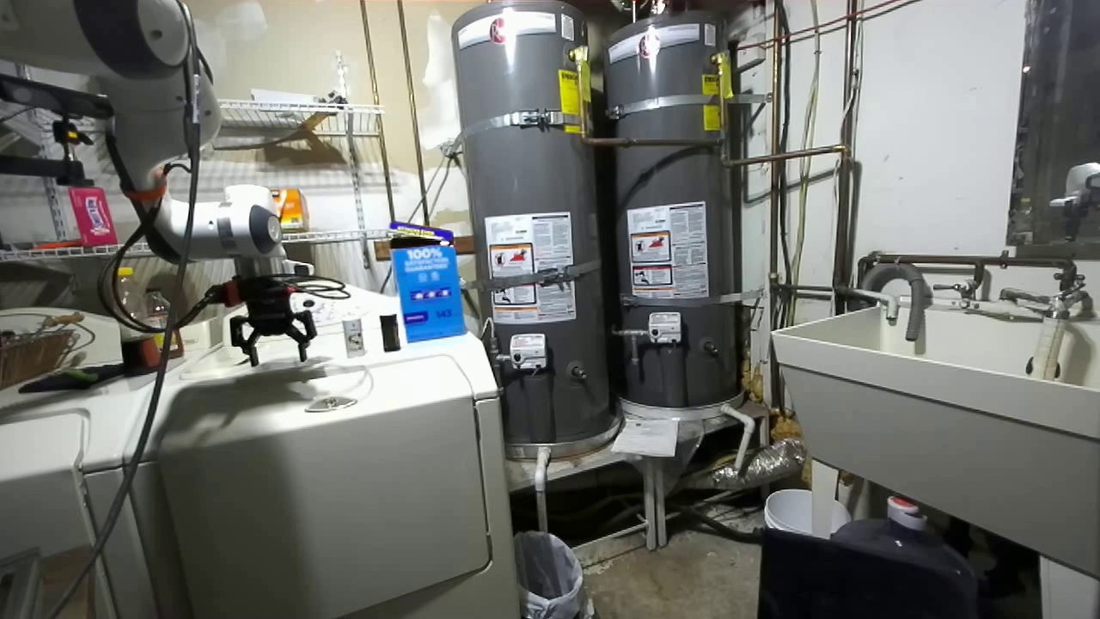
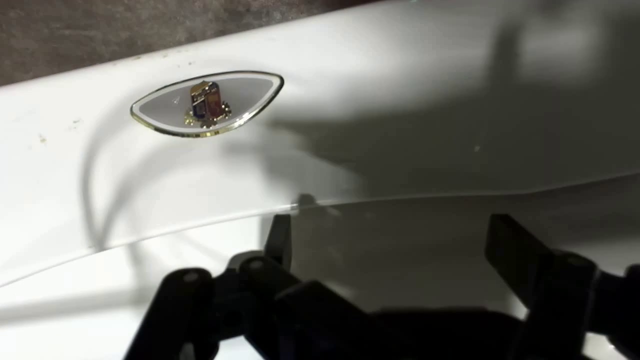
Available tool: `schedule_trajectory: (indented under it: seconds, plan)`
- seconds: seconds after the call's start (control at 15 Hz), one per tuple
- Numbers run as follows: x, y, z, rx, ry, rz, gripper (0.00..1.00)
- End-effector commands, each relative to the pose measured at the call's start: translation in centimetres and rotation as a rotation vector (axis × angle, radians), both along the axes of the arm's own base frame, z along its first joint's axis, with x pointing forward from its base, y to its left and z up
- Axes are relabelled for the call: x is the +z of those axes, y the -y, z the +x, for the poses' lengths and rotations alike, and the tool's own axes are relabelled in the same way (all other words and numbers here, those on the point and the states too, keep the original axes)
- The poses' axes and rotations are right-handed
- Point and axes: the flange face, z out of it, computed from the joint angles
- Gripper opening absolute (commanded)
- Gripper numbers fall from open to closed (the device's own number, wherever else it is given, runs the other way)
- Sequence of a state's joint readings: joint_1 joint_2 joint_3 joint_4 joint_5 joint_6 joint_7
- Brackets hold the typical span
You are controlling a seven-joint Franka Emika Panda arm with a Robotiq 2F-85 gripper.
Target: Open the washing machine on the right
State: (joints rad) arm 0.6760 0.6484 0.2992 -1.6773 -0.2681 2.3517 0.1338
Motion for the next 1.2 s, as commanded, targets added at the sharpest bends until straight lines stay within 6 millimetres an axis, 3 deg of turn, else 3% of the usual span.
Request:
schedule_trajectory:
  seconds: [0.0, 0.2, 0.6, 1.13]
  plan:
    - [-1.9, -0.5, 0.1, -0.042, -0.017, -0.018, 1.00]
    - [-2.8, -1.0, 0.9, -0.056, 0.001, -0.011, 1.00]
    - [-2.9, -1.6, 2.3, -0.079, 0.015, 0.005, 1.00]
    - [-4.8, -2.5, 2.7, -0.085, -0.044, 0.032, 1.00]
